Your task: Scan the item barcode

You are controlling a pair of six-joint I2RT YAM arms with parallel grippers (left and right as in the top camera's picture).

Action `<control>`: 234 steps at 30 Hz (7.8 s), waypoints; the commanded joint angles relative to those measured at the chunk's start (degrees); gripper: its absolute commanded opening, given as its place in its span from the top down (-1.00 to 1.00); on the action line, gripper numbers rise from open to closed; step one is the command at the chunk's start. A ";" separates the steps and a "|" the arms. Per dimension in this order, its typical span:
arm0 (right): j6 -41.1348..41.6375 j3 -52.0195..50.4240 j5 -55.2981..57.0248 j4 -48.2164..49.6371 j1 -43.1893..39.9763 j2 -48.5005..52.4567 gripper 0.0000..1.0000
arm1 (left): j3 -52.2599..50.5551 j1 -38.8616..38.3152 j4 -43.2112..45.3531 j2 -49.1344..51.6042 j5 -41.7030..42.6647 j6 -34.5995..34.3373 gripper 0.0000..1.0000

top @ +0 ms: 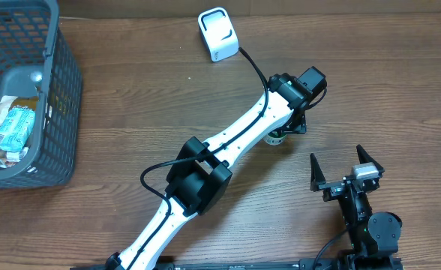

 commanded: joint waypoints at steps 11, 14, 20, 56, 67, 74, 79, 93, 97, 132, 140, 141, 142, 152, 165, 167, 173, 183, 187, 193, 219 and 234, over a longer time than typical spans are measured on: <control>-0.24 -0.59 -0.33 0.15 0.26 -0.42 -1.00 | 11.17 3.54 -6.62 -3.26 2.97 5.95 -0.82; -0.24 -0.59 -0.33 0.15 0.26 -0.42 -1.00 | 9.88 4.26 -7.21 -3.26 4.94 6.80 -0.73; -0.24 -0.59 -0.33 0.15 0.26 -0.39 -1.00 | 7.32 4.57 -6.86 -3.17 7.50 9.11 -0.64; -0.24 -0.59 -0.33 0.15 0.26 -0.39 -1.00 | 7.23 4.85 -8.44 -3.15 12.61 19.67 0.21; -0.24 -0.59 -0.31 0.15 0.26 -0.39 -1.00 | 8.13 6.88 -8.35 -5.75 12.52 21.00 0.69; -0.24 -0.59 -0.33 0.15 0.26 -0.39 -1.00 | 8.13 9.05 -11.78 -7.89 12.46 23.96 0.70; -0.24 -0.59 -0.33 0.15 0.26 -0.39 -1.00 | 8.11 10.78 -18.32 -7.87 9.57 23.82 0.70; -0.24 -0.59 -0.33 0.15 0.26 -0.39 -1.00 | 0.87 10.62 -21.18 -7.76 0.50 14.82 0.60; -0.24 -0.59 -0.33 0.15 0.26 -0.39 -1.00 | -4.74 10.93 -18.18 -7.76 0.52 12.52 0.53; -0.24 -0.59 -0.33 0.15 0.26 -0.39 -1.00 | -18.40 21.99 -7.17 -8.59 25.46 40.24 -0.29; -0.24 -0.59 -0.33 0.15 0.26 -0.39 -1.00 | -18.40 23.10 -8.96 -8.63 26.49 39.74 -0.23; -0.24 -0.59 -0.33 0.15 0.26 -0.39 -1.00 | -18.40 23.26 -9.29 -8.66 26.51 39.71 -0.19; -0.24 -0.59 -0.33 0.15 0.26 -0.39 -1.00 | -18.40 23.41 -9.55 -8.76 26.69 39.74 -0.15; -0.24 -0.59 -0.33 0.15 0.26 -0.39 -1.00 | -18.51 24.50 -10.49 -9.05 26.25 38.97 -0.08; -0.24 -0.59 -0.33 0.15 0.26 -0.39 -1.00 | -22.43 21.79 -7.96 -9.03 20.24 30.60 0.06; -0.24 -0.59 -0.33 0.15 0.26 -0.39 -1.00 | -23.10 21.68 -6.62 -9.03 20.26 30.49 0.10; -0.24 -0.59 -0.33 0.15 0.26 -0.39 -1.00 | -25.33 20.90 -3.63 -9.03 20.61 30.56 0.13; -0.24 -0.59 -0.33 0.15 0.26 -0.39 -1.00 | -19.02 22.64 -3.93 -13.07 19.41 32.22 0.09; -0.24 -0.59 -0.33 0.15 0.26 -0.39 -1.00 | -16.94 23.82 -4.24 -18.80 19.37 32.24 -0.03; -0.24 -0.59 -0.33 0.15 0.26 -0.39 -1.00 | -16.83 25.88 -4.15 -28.61 19.34 31.98 0.05; -0.24 -0.59 -0.33 0.15 0.26 -0.39 -1.00 | -40.98 22.80 7.69 -24.44 24.50 25.53 0.39; -0.24 -0.59 -0.31 0.15 0.26 -0.39 -1.00 | -50.18 22.32 21.79 -24.37 19.19 20.39 0.31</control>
